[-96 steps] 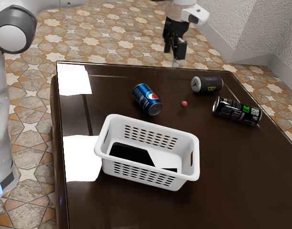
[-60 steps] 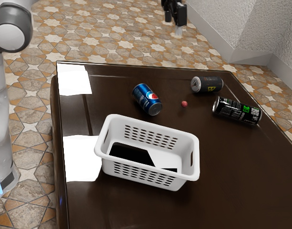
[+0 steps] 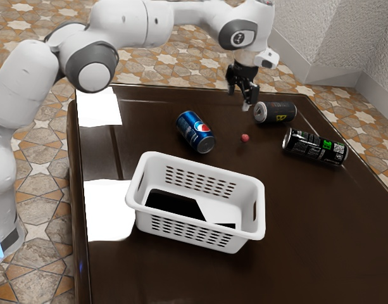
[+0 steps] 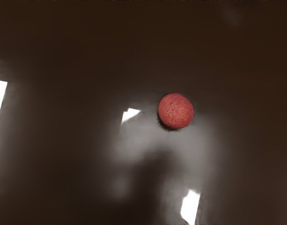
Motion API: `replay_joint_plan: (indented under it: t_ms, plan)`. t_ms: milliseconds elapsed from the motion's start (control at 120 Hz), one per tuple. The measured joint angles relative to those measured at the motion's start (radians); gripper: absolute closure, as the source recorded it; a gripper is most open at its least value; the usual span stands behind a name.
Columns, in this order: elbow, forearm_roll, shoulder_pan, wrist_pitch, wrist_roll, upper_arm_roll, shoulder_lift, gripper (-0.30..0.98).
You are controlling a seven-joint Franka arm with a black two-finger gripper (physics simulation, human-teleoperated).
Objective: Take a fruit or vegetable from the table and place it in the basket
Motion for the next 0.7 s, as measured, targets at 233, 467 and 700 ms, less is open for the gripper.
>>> replay_joint_plan:
  t_ms: [233, 467, 700]
  plan:
    - [0.007, -0.004, -0.04, 0.105, 0.006, -0.005, 0.122, 0.0]
    - [0.127, -0.007, -0.058, 0.17, 0.01, -0.004, 0.25, 0.0]
    - [0.125, -0.006, -0.052, 0.188, 0.013, -0.001, 0.265, 0.0]
